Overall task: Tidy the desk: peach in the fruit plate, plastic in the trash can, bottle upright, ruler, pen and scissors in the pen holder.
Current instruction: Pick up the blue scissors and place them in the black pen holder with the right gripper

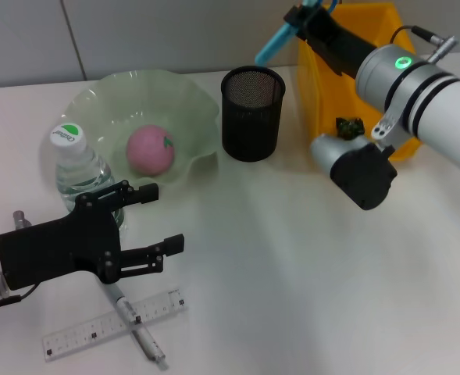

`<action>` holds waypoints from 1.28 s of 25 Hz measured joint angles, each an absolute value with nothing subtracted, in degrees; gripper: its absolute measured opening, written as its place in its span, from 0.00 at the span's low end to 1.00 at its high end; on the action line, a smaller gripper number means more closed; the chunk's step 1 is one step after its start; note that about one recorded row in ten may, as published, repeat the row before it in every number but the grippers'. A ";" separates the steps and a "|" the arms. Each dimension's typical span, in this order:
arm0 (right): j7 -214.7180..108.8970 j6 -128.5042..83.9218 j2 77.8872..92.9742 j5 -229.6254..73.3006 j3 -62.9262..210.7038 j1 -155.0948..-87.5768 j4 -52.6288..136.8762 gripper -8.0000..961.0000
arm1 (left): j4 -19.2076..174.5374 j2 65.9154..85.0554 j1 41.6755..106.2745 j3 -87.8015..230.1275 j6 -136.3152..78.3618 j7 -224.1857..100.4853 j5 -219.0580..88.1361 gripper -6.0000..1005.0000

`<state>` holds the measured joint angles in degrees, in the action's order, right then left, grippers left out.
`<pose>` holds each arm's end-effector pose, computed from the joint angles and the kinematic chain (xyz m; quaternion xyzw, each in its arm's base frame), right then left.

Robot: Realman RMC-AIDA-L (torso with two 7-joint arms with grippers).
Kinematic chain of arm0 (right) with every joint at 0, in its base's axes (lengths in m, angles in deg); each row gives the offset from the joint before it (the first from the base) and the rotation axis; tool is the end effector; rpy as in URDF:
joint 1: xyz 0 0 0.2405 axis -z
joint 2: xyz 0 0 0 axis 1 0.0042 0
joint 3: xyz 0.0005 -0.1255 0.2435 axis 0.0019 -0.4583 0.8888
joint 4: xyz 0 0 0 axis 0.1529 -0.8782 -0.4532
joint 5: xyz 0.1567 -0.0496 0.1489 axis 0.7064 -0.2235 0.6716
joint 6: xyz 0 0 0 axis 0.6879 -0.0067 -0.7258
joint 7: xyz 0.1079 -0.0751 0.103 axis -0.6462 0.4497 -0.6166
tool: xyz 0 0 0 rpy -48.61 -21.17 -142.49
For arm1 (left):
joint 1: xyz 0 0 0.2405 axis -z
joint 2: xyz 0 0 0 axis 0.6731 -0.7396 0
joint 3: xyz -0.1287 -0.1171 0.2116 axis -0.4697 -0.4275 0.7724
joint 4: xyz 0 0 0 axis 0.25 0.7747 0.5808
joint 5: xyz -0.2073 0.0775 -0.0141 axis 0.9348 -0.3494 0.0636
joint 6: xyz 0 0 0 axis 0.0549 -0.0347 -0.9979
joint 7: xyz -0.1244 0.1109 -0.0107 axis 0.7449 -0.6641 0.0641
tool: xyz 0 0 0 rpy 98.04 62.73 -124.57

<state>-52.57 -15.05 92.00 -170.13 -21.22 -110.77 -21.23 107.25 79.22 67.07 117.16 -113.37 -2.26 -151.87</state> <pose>0.1870 0.4439 -0.0400 -0.6103 -0.5672 -0.3334 0.4413 -0.2708 0.3173 -0.0476 -0.9354 -0.1077 -0.3115 0.1285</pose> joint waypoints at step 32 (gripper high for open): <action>-72.36 6.32 91.80 -212.31 -32.38 -118.23 -1.09 0.26 | 102.05 79.39 67.59 117.46 -110.58 -12.55 -149.82 0.84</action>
